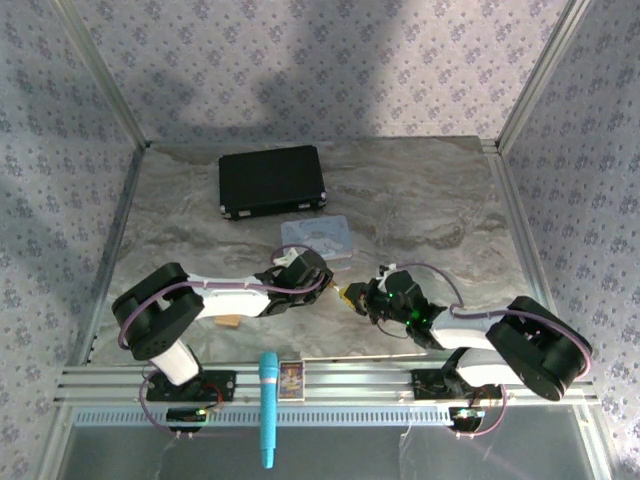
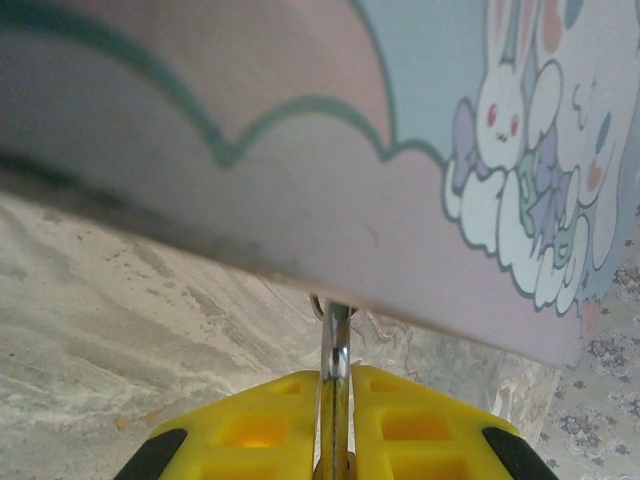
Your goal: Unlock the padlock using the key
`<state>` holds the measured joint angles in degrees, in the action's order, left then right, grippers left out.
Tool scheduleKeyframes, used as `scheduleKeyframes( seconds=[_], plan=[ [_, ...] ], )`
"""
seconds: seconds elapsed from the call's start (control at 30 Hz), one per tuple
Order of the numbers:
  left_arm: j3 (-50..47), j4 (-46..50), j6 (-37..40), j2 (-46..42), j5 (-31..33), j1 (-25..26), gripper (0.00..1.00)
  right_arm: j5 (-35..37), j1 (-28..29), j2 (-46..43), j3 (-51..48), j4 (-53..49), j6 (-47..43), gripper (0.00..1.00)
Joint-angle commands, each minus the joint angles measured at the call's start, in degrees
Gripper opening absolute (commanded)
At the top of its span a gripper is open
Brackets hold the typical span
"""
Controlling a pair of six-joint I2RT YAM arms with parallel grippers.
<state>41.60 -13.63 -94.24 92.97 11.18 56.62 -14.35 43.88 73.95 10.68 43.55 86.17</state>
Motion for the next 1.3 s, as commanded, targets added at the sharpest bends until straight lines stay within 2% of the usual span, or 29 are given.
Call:
scheduleKeyframes(
  seconds=[0.0, 0.37, 0.77, 1.27],
  plan=[
    [0.9, -1.4, -1.6, -2.7, 0.7, -0.3, 0.00, 0.1, 0.4, 0.4, 0.5, 1.6, 0.6, 0.00],
    [0.8, -4.2, -3.8, -1.3, -1.9, -0.6, 0.00, 1.3, -0.2, -0.6, 0.0, 1.4, -0.1, 0.00],
    [1.5, -4.8, -4.4, -0.8, -2.4, -0.6, 0.00, -0.7, -1.9, -0.5, 0.8, 0.0, -0.9, 0.00],
    [2.1, -5.2, -6.2, 1.0, -3.0, -0.5, 0.00, 0.8, -2.3, -2.9, -0.7, -0.8, -1.0, 0.00]
  ],
)
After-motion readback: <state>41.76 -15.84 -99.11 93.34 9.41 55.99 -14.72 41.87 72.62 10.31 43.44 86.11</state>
